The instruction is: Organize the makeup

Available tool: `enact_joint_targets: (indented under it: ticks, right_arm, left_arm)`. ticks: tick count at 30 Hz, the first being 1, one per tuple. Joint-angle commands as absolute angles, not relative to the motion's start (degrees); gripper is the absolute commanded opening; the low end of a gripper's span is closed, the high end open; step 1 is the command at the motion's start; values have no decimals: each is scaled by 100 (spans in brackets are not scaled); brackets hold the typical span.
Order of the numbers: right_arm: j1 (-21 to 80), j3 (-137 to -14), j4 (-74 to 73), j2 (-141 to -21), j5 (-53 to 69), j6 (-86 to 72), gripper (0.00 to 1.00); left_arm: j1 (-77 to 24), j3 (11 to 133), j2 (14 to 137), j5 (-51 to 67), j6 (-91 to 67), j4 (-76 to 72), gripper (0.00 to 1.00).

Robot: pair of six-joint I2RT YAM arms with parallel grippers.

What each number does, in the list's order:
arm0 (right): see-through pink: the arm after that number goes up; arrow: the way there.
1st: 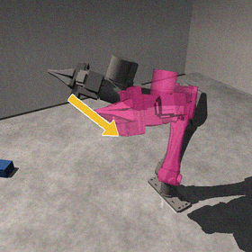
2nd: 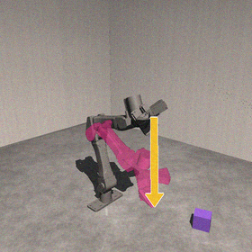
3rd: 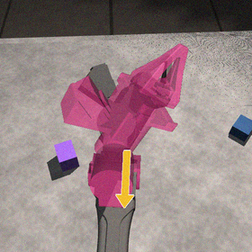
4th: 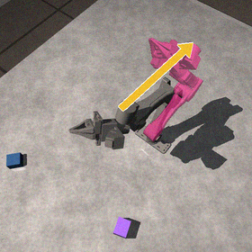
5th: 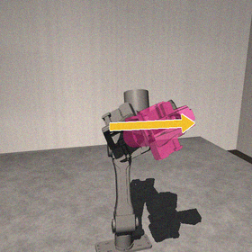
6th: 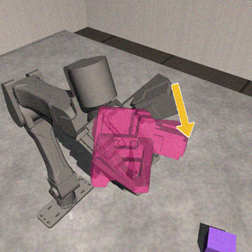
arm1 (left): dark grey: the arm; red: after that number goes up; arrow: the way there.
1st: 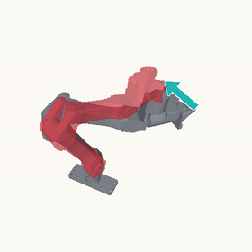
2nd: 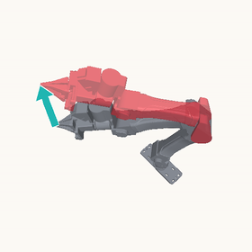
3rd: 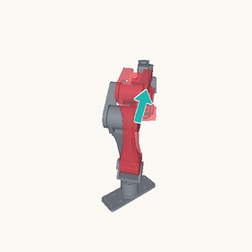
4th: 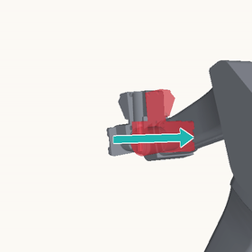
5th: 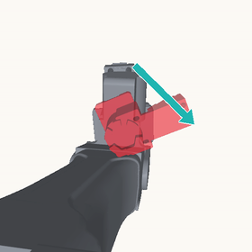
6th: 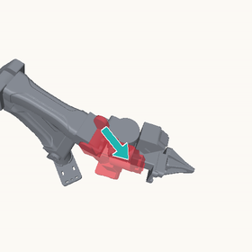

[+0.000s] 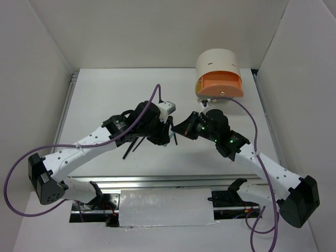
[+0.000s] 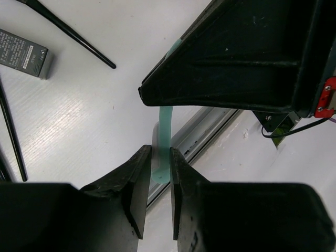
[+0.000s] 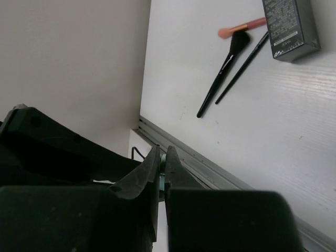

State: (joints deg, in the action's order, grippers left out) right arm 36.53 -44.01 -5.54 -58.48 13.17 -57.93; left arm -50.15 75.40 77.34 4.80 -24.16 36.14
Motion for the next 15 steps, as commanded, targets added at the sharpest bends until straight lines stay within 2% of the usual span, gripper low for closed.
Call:
enact_joint_targets:
  ticks: [1, 3, 5, 6, 7, 8, 12, 15]
  right_arm:
    - [3700, -4676, -334, -5854, 1301, -5722, 0]
    - [3709, -4711, -334, -5845, 1301, -5713, 0]
    - [3709, -4737, -369, -5827, 1240, -5687, 0]
    - [3700, -4763, -387, -5827, 1213, -5678, 0]
    - [3700, -4798, -439, -5827, 1152, -5669, 0]
    - [3700, -4860, -526, -5827, 1012, -5643, 0]
    - [3586, -5255, -957, -5845, 494, -5528, 0]
    - [3263, -5615, -1344, -5853, 107, -5546, 0]
  left_arm:
    - [-5054, 7612, 7497, 563, -2487, 3331, 33]
    - [-5054, 7568, 7453, 545, -2496, 3314, 35]
    - [-5054, 7559, 7436, 492, -2505, 3305, 49]
    - [-5054, 7567, 7427, 449, -2522, 3313, 60]
    - [-5054, 7602, 7427, 387, -2575, 3348, 93]
    - [-5054, 7637, 7409, 256, -2593, 3357, 100]
    - [-5054, 7996, 7348, -8, -2707, 3568, 99]
    - [-5054, 8357, 7225, -710, -2856, 3963, 99]
